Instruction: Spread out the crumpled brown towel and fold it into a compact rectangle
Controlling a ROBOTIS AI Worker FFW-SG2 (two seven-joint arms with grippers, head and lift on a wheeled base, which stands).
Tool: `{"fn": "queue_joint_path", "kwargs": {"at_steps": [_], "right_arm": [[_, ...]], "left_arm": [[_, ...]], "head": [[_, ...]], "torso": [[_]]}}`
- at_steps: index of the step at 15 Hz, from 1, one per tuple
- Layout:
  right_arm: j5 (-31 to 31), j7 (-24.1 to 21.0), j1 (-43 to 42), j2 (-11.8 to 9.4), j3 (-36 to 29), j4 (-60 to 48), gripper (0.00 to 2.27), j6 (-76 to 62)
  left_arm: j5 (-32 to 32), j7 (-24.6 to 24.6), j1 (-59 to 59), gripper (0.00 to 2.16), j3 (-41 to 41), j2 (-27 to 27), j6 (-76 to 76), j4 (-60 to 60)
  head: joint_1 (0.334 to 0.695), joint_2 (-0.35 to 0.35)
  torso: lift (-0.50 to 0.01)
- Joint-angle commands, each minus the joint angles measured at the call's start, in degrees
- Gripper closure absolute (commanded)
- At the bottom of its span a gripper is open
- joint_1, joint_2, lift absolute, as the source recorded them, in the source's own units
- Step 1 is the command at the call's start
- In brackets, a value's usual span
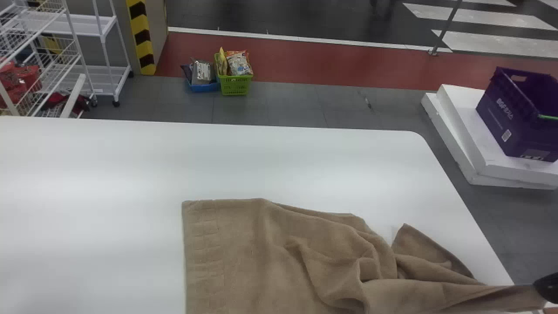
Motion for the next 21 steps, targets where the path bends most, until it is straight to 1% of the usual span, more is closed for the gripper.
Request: {"fn": "queue_joint_path", "kwargs": {"at_steps": [1, 2, 3, 4, 5, 6, 8, 9, 10, 11, 13, 14, 16, 17, 19, 21], "right_arm": [[0.7, 0.5, 5.1, 0.7, 0.2, -2.2, 0.33, -4.6], [2.1, 0.5, 7.4, 1.9, 0.5, -3.3, 0.18, -7.1], [3.4, 0.5, 8.0, 3.9, 0.0, -4.6, 0.09, -8.5], [2.8, 0.5, 7.6, 5.9, -1.5, -5.0, 0.08, -10.3], [-1.7, 0.5, 4.7, 7.8, -4.9, -5.0, 0.09, -8.3], [-7.0, 0.5, 2.3, 7.8, -7.8, -4.5, 0.09, -3.2], [-17.3, 0.5, -3.9, 7.6, -12.0, -2.9, 0.09, 11.9], [-20.5, 0.5, -6.7, 7.3, -13.3, -2.1, 0.09, 18.7], [-21.1, 0.5, -8.2, 7.2, -13.4, -1.8, 0.09, 22.3], [-21.9, 0.5, -8.8, 7.4, -13.2, -1.9, 0.09, 22.6], [-22.0, 0.5, -9.3, 8.5, -13.0, -1.2, 0.1, 18.7], [-21.9, 0.5, -9.7, 8.7, -13.2, 0.4, 0.1, 14.9], [-20.3, 0.5, -9.3, 11.3, -13.7, 3.1, 0.1, -1.5], [-19.7, 0.5, -8.6, 11.6, -13.8, 4.9, 0.1, -7.5], [-18.4, 0.5, -6.2, 11.6, -12.3, 5.7, 0.12, -9.2], [-18.4, 0.5, -5.4, 13.0, -9.7, 5.5, 0.14, -9.6]], "left_arm": [[0.0, 0.0, 0.0, 0.12, 0.2, -0.1, 0.0, 0.1], [0.0, 0.0, 0.0, 0.12, 0.2, -0.1, 0.0, 0.2], [0.0, 0.0, 0.0, 0.12, 0.1, -0.1, 0.0, 0.2], [0.0, 0.2, -0.1, 0.12, -0.1, -0.1, 0.0, 0.3], [-0.1, 0.2, -0.1, 0.12, -0.4, -0.1, 0.0, 0.3], [-0.3, 0.3, -0.2, 0.12, -0.6, -0.1, 0.0, 0.3], [-0.4, 0.3, -0.5, 0.12, -0.7, -0.1, 0.0, 0.7], [-0.3, 0.1, -0.5, 0.12, -0.7, -0.1, 0.0, 0.7], [-0.6, -0.4, -0.5, 0.12, -0.7, -0.1, 0.0, 0.6], [-2.6, -2.1, -0.5, 0.12, -0.5, -0.1, 0.0, 0.5], [-7.0, -6.9, -0.5, 0.13, 0.2, -0.1, -1.8, 0.7], [-8.4, -8.9, -0.5, 0.13, 0.5, -0.1, -2.5, 0.9], [-9.1, -9.1, -0.3, 0.13, 0.8, -0.1, -6.3, 1.3], [-9.4, -9.1, -0.2, 0.13, 0.3, -0.1, -7.9, 1.4], [-9.4, -9.0, -0.2, 0.13, -0.1, -0.1, -7.9, 1.6], [-10.3, -8.5, -0.2, 0.14, -0.9, -0.1, -7.9, 1.5]], "head": [[0.695, -0.145], [0.695, -0.138], [0.695, -0.129], [0.695, -0.12], [0.695, -0.103], [0.695, -0.1], [0.695, -0.11], [0.695, -0.115], [0.695, -0.115], [0.695, -0.114], [0.695, -0.12], [0.695, -0.127], [0.695, -0.149], [0.695, -0.152], [0.695, -0.162], [0.695, -0.171]], "torso": [[-0.127], [-0.127], [-0.127], [-0.127], [-0.127], [-0.127], [-0.127], [-0.127], [-0.127], [-0.127], [-0.127], [-0.127], [-0.127], [-0.127], [-0.127], [-0.127]]}}
